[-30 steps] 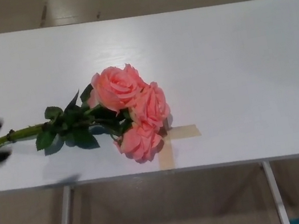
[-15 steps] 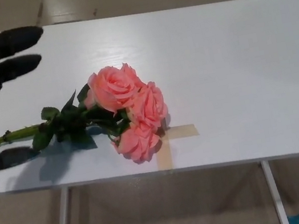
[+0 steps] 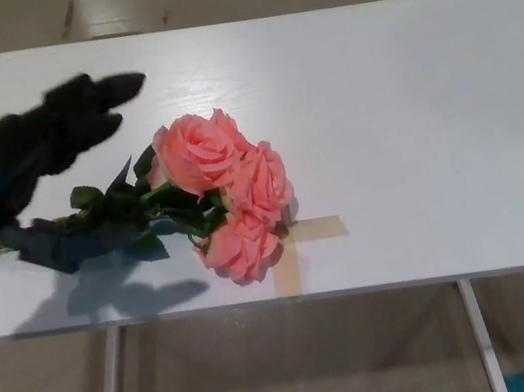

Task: Use the left hand to pick up the rose and passes it to a human.

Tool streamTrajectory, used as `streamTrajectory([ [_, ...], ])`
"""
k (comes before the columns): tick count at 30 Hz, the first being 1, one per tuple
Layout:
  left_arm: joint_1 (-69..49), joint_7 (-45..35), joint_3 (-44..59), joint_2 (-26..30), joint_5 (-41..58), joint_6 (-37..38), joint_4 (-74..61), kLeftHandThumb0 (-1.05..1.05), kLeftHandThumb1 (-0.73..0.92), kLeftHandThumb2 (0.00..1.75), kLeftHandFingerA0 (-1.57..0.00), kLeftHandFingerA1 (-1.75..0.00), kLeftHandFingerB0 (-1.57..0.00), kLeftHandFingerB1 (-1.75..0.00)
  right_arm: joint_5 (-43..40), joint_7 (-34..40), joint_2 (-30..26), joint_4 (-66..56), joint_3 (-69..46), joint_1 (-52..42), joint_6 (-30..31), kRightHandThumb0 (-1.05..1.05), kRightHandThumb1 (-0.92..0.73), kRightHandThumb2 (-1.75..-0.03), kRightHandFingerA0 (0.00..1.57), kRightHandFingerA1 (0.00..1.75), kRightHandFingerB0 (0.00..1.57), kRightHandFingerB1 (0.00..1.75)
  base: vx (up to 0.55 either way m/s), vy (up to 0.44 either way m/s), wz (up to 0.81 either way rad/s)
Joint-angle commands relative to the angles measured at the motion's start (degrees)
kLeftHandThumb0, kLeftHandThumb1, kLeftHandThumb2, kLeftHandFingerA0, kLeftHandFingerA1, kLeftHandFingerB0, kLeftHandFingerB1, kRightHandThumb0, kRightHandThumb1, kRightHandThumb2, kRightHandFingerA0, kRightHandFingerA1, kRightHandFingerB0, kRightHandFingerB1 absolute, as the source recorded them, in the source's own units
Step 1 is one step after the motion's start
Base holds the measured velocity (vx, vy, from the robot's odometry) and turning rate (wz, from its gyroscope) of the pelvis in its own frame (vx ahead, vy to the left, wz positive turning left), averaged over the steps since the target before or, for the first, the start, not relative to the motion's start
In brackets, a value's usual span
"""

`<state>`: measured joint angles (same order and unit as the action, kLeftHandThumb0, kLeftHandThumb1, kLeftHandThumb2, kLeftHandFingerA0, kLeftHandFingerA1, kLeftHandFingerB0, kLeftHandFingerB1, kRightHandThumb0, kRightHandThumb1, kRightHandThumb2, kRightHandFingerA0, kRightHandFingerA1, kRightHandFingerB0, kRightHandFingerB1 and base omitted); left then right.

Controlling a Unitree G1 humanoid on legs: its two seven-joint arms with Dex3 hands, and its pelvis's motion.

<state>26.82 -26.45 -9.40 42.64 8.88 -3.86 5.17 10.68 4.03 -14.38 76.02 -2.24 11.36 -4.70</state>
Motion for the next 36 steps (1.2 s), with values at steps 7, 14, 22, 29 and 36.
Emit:
streamTrajectory([
  [7,13.1,15.2,-16.1,-5.2,-27.7,-0.3,28.1,-0.62,0.39,0.79,-0.05,-0.24,-0.05,-0.2,0.0,0.3,0.1,0.4,0.1,-1.2,-0.1,-0.4,-0.59,-0.8,0.63,0.55,0.48,0.5,0.0,0.0,0.0],
  [14,17.8,17.2,-17.6,-5.9,-28.1,0.8,35.7,-0.64,0.4,0.81,-0.05,-0.23,-0.04,-0.19,0.0,0.4,0.3,0.4,0.1,-0.8,0.0,-0.4,-0.6,-0.8,0.63,0.55,0.48,0.5,0.0,0.0,0.0],
  [22,21.1,19.1,-17.8,-8.1,-29.5,1.6,39.1,-0.62,0.38,0.8,-0.02,-0.23,-0.02,-0.19,-0.4,-0.7,0.3,0.3,-0.2,-0.9,-0.3,-0.4,-0.6,-0.81,0.64,0.55,0.48,0.5,0.0,0.0,0.0],
  [29,22.2,19.5,-17.8,-10.4,-32.4,1.4,40.1,-0.63,0.39,0.8,-0.03,-0.22,-0.03,-0.19,-0.4,-1.4,0.2,0.3,-0.2,-0.5,-0.1,-0.4,-0.6,-0.81,0.63,0.55,0.49,0.51,0.0,0.0,0.0],
  [36,23.7,17.9,-17.5,-12.5,-34.4,0.9,40.7,-0.63,0.39,0.8,-0.04,-0.21,-0.04,-0.19,-0.2,-1.7,0.1,0.2,0.0,0.6,0.2,-0.33,-0.69,-0.61,0.68,0.43,0.54,0.39,0.0,0.0,0.0],
])
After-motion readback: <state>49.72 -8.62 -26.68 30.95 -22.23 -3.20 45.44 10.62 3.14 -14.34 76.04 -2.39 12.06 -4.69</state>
